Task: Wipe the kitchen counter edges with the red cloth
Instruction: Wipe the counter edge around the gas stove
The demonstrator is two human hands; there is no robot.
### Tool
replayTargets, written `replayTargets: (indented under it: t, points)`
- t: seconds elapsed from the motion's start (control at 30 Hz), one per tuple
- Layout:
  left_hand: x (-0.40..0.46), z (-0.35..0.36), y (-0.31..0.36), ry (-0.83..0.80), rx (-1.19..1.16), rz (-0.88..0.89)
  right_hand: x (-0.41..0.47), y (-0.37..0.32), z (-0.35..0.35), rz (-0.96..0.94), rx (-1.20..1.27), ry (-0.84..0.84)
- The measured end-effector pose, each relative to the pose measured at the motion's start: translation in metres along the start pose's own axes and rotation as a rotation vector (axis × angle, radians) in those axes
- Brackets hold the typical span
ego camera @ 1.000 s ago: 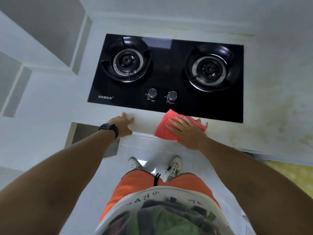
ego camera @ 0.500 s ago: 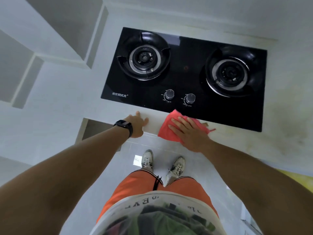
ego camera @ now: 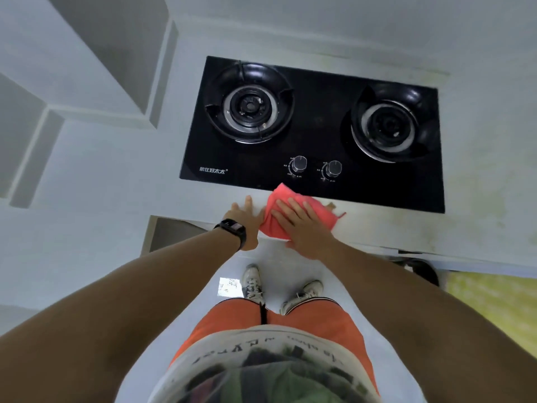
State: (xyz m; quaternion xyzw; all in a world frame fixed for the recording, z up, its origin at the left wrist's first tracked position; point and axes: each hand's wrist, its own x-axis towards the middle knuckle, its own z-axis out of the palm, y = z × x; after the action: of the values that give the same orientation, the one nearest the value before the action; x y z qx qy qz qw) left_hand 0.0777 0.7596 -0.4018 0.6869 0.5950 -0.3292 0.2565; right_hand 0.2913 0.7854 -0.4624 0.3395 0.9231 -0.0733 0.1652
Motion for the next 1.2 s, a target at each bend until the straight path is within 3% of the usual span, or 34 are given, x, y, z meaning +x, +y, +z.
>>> replayTargets:
  t: [0.2, 0.33, 0.57, 0.87, 1.2]
  points:
    - [-0.001, -0.005, 0.0, -0.003, -0.02, 0.003, -0.002, -0.022, -0.02, 0.119, 0.127, -0.09]
    - [-0.001, -0.006, -0.004, 0.027, -0.008, 0.041, 0.002, -0.032, -0.021, 0.157, 0.136, -0.051]
    - [0.004, 0.001, -0.011, 0.017, 0.063, 0.052, -0.009, -0.012, 0.003, 0.133, 0.142, 0.016]
    - [-0.001, -0.005, -0.004, -0.03, 0.044, 0.013, -0.093, 0.037, 0.028, 0.142, 0.161, -0.085]
    - [0.003, -0.003, -0.003, -0.04, 0.014, -0.014, -0.035, 0.027, -0.014, 0.156, 0.277, -0.107]
